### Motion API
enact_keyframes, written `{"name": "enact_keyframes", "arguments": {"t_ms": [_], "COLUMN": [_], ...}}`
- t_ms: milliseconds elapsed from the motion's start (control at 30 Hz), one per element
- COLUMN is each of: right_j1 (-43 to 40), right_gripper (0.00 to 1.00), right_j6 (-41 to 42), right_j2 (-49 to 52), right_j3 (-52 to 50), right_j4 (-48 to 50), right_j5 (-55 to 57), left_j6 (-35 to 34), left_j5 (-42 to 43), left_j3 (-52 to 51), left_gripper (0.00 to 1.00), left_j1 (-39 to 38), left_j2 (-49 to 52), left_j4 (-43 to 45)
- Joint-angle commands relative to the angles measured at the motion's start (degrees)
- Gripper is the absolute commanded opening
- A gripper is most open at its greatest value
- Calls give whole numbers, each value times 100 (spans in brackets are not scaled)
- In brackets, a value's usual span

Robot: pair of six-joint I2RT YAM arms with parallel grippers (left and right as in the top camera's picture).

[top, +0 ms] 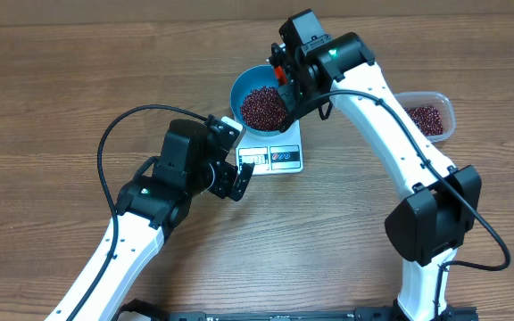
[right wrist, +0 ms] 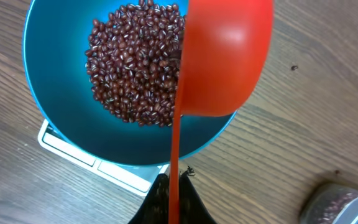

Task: Scoop item into bowl and weigh 150g on scale
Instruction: 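Tilt the scoop over the blue bowl and pour beans slowly, then move the empty scoop back to the bean tub with the right gripper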

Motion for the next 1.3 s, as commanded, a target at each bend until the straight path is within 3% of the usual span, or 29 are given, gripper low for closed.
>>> {"name": "enact_keyframes", "arguments": {"t_ms": [0, 700, 1267], "right_j1": [155, 243, 59], "right_gripper": [4, 4, 4], "right_j6": [-92, -63, 173], "right_j2": [17, -68, -1080], "right_j3": [179, 179, 179], "right_j4": [61, 118, 269], "right_j5": [402, 686, 398], "left_j6": [39, 39, 39], "left_j5": [68, 68, 68], "left_j3": [87, 87, 87], "left_gripper": [100, 100, 100], "left_j1": [15, 15, 15], "left_j2": [9, 9, 9], "left_j4": [22, 22, 22]}}
